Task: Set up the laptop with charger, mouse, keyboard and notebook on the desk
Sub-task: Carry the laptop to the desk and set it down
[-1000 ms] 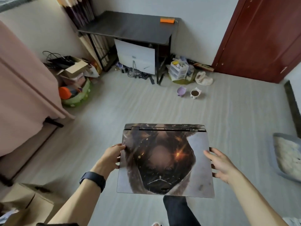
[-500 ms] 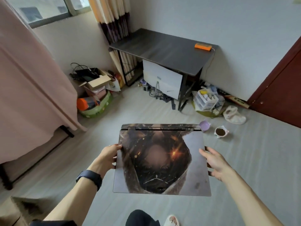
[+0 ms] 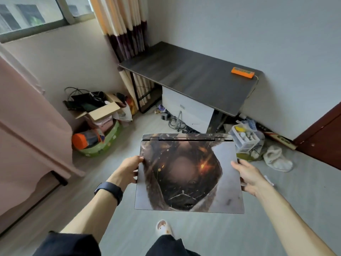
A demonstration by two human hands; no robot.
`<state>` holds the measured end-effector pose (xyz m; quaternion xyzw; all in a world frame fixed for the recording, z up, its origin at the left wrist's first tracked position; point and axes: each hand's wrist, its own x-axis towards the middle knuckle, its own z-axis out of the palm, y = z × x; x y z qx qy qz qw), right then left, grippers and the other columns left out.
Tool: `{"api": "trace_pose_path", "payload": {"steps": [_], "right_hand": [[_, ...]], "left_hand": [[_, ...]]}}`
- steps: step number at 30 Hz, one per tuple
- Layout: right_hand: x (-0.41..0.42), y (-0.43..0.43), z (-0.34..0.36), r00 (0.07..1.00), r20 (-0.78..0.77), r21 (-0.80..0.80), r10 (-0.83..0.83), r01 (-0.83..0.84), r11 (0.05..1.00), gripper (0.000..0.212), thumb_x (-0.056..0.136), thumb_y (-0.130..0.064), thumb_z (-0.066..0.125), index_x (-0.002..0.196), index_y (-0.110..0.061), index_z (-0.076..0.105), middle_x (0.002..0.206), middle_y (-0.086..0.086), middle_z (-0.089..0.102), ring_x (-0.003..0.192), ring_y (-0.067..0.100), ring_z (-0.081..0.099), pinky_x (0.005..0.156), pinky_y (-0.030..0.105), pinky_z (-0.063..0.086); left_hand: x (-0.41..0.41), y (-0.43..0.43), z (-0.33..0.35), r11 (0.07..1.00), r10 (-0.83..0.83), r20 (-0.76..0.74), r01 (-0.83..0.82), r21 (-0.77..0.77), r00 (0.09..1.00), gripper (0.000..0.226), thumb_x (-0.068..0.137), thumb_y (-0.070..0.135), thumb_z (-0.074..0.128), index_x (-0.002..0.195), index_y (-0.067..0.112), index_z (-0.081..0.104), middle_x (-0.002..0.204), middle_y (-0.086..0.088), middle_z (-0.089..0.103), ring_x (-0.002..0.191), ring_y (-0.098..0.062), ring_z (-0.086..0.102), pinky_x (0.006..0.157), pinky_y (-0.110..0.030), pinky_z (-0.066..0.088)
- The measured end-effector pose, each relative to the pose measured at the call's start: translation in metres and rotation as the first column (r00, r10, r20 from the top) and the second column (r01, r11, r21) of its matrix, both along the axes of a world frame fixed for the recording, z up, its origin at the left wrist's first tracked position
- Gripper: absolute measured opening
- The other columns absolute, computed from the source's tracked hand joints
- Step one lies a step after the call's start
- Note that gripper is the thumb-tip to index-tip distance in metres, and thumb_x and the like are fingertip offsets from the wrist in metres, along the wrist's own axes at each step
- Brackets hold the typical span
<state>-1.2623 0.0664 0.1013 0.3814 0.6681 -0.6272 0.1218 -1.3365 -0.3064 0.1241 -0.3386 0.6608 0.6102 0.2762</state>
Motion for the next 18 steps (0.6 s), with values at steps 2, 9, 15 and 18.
{"api": "trace_pose_path", "payload": {"steps": [2, 9, 15, 18], "right_hand": [[-0.045, 0.001, 0.000, 1.000, -0.002, -0.017, -0.031, 0.031, 0.999, 0.022, 0.098, -0.033, 0.059, 0.118, -0.025, 0.064, 0.102, 0.000, 0.070, 0.078, 0.020, 0.061, 0.045, 0.023, 0.047], [-0.181, 0.006, -0.006, 0.993, -0.001, -0.056, -0.116, 0.116, 0.992, 0.020, 0.099, -0.028, 0.058, 0.117, -0.021, 0.065, 0.105, 0.007, 0.071, 0.070, 0.018, 0.067, 0.037, 0.020, 0.043], [-0.323, 0.025, -0.021, 0.991, 0.057, -0.038, -0.121, 0.124, 0.992, 0.024, 0.098, -0.036, 0.058, 0.120, -0.028, 0.062, 0.114, 0.001, 0.071, 0.101, 0.025, 0.065, 0.074, 0.034, 0.050], [-0.395, 0.038, -0.026, 0.994, 0.067, -0.051, -0.087, 0.091, 0.995, 0.023, 0.099, -0.033, 0.057, 0.120, -0.023, 0.062, 0.117, 0.002, 0.069, 0.101, 0.024, 0.063, 0.072, 0.034, 0.048]], "left_hand": [[-0.053, 0.004, 0.009, 1.000, -0.015, -0.020, 0.015, 0.002, 1.000, 0.019, 0.099, 0.020, 0.053, 0.116, 0.019, 0.061, 0.088, -0.007, 0.052, 0.073, -0.024, 0.048, 0.083, -0.043, 0.038], [-0.211, 0.020, 0.025, 0.996, -0.045, -0.023, 0.043, -0.083, 0.999, 0.031, 0.099, 0.017, 0.055, 0.130, 0.015, 0.054, 0.124, -0.011, 0.047, 0.107, -0.036, 0.050, 0.091, -0.053, 0.037], [-0.350, 0.048, 0.011, 0.988, -0.058, -0.001, 0.058, -0.144, 0.998, 0.039, 0.098, 0.022, 0.058, 0.136, 0.014, 0.054, 0.138, -0.015, 0.047, 0.107, -0.034, 0.048, 0.099, -0.056, 0.038], [-0.415, 0.056, 0.003, 0.986, -0.056, 0.032, 0.060, -0.157, 0.998, 0.051, 0.092, 0.028, 0.065, 0.136, 0.009, 0.049, 0.139, -0.016, 0.049, 0.116, -0.038, 0.051, 0.101, -0.058, 0.041]]}}
